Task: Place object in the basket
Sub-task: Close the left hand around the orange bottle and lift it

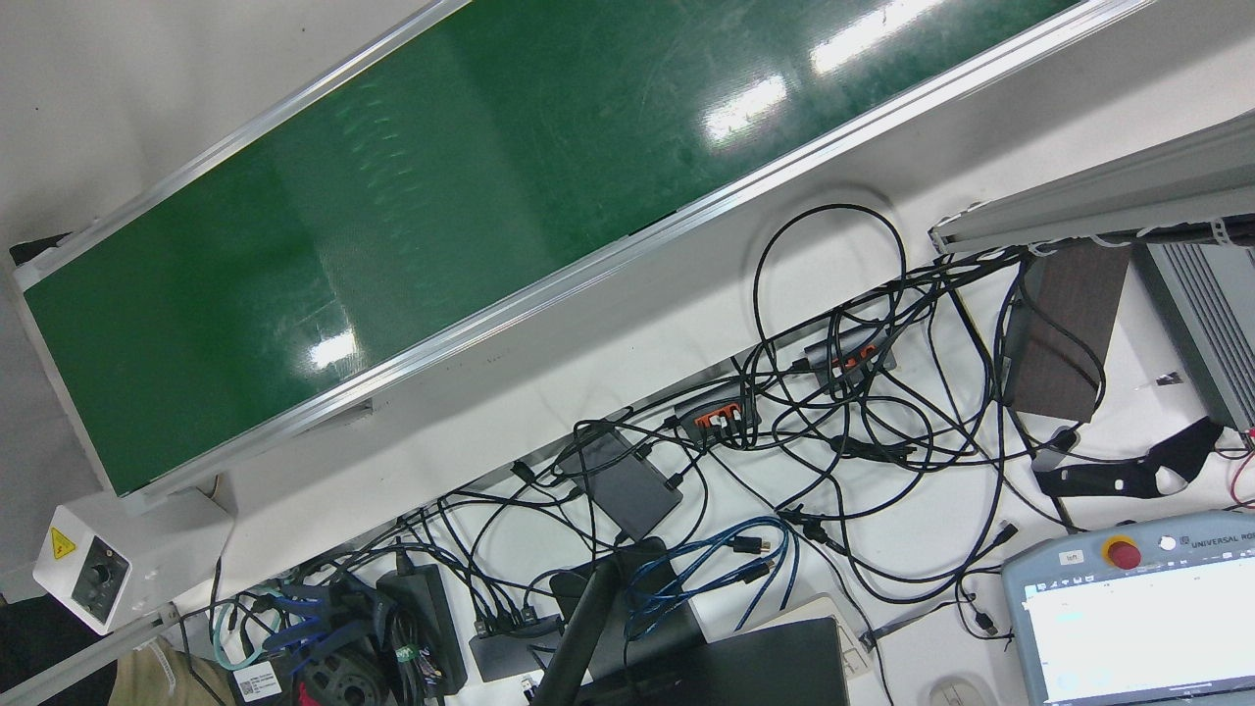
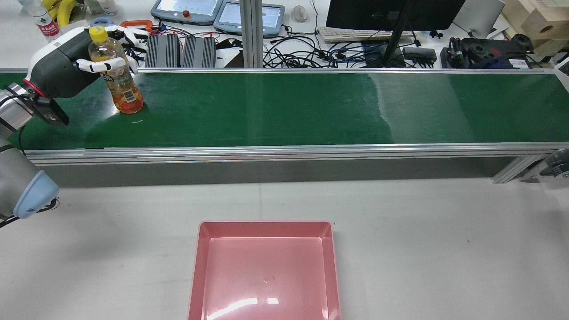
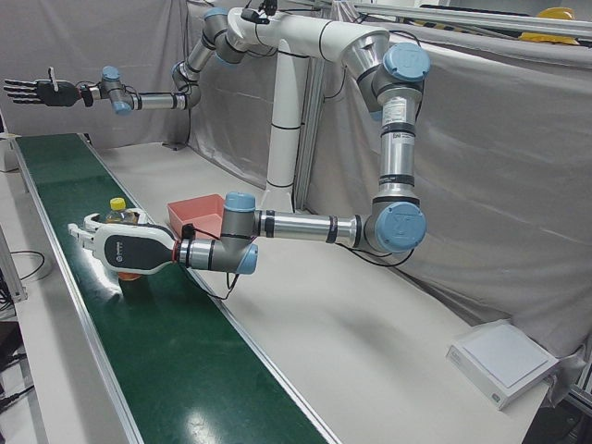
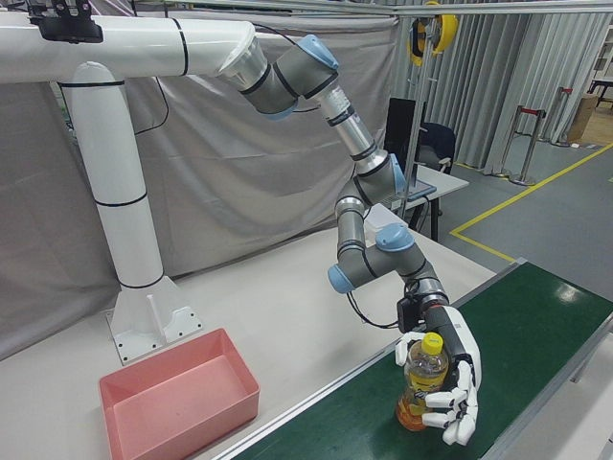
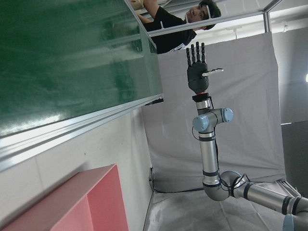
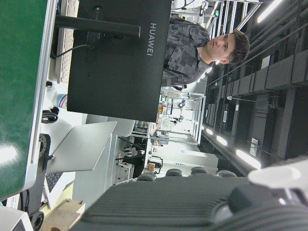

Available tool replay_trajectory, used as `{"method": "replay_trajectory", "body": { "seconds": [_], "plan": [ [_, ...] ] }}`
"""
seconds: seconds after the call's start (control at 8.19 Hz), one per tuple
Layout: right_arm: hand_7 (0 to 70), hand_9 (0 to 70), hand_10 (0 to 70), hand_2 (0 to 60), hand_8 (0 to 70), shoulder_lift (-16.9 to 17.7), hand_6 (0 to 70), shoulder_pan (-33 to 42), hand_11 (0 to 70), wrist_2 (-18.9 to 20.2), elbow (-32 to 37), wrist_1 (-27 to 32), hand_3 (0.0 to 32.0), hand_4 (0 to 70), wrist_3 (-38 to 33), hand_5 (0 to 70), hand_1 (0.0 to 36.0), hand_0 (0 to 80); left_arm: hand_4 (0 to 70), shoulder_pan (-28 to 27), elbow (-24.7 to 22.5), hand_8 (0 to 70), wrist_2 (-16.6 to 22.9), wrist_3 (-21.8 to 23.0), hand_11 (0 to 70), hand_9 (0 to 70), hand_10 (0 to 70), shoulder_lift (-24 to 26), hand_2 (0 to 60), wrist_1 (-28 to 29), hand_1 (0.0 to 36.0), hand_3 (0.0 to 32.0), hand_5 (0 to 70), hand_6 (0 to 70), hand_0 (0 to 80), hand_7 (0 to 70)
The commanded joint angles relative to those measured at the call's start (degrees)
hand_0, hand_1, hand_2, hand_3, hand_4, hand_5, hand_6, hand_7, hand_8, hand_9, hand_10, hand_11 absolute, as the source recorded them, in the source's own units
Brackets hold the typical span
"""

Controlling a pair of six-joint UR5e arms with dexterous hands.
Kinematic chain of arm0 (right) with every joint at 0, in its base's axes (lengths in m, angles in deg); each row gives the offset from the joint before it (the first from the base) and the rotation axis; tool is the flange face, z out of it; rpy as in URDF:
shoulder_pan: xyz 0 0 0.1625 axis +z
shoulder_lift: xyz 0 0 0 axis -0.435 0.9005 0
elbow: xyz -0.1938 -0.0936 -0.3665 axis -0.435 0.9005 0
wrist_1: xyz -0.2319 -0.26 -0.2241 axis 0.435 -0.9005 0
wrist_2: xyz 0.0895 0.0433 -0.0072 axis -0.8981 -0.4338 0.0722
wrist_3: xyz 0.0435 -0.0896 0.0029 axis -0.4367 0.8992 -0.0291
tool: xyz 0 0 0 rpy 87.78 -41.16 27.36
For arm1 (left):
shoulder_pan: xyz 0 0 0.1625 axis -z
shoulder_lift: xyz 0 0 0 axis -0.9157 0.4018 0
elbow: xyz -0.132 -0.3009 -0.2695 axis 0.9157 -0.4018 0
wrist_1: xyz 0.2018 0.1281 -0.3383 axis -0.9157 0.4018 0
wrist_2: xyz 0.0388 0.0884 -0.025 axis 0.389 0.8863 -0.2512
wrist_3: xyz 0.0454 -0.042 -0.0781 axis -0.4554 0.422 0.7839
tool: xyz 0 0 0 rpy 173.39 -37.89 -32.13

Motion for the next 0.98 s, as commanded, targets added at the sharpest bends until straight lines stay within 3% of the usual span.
{"method": "replay_trajectory", "body": {
  "seconds": [0.0, 0.24, 0.49, 0.85],
  "plan": [
    [0.0, 0.0, 0.0, 0.0, 0.0, 0.0, 0.0, 0.0, 0.0, 0.0, 0.0, 0.0, 0.0, 0.0, 0.06, 0.0, 0.0, 0.0, 28.7, 0.37, -2.44, 54.7, 0.0, 0.44, 70.0, 70.0, 60.2, 0.05, 60.0, -1.39, 33.3, 0.0, 70.0, 45.2, 46.6, 70.0],
    [0.0, 0.0, 0.0, 0.0, 0.0, 0.0, 0.0, 0.0, 0.0, 0.0, 0.0, 0.0, 0.0, 0.0, -0.03, 0.0, 0.0, 0.0, 28.7, 0.11, -11.29, 54.9, 0.0, 0.53, 70.0, 70.0, 58.0, -0.04, 60.0, -7.33, 34.3, 0.0, 70.0, 44.7, 47.0, 70.0],
    [0.0, 0.0, 0.0, 0.0, 0.0, 0.0, 0.0, 0.0, 0.0, 0.0, 0.0, 0.0, 0.0, 0.0, 0.06, 0.0, 0.0, 0.0, 28.9, -0.42, -12.73, 52.4, 0.0, 0.18, 70.0, 70.0, 55.2, 0.05, 60.0, -8.07, 34.2, 0.0, 70.0, 42.8, 47.2, 70.0],
    [0.0, 0.0, 0.0, 0.0, 0.0, 0.0, 0.0, 0.0, 0.0, 0.0, 0.0, 0.0, 0.0, 0.0, -0.03, 0.0, 0.0, 0.0, 28.8, -9.79, -18.44, 48.9, -0.09, -0.44, 70.0, 69.9, 53.4, 1.61, 60.0, -12.81, 34.3, 0.0, 70.0, 39.5, 47.3, 69.7]
  ]
}}
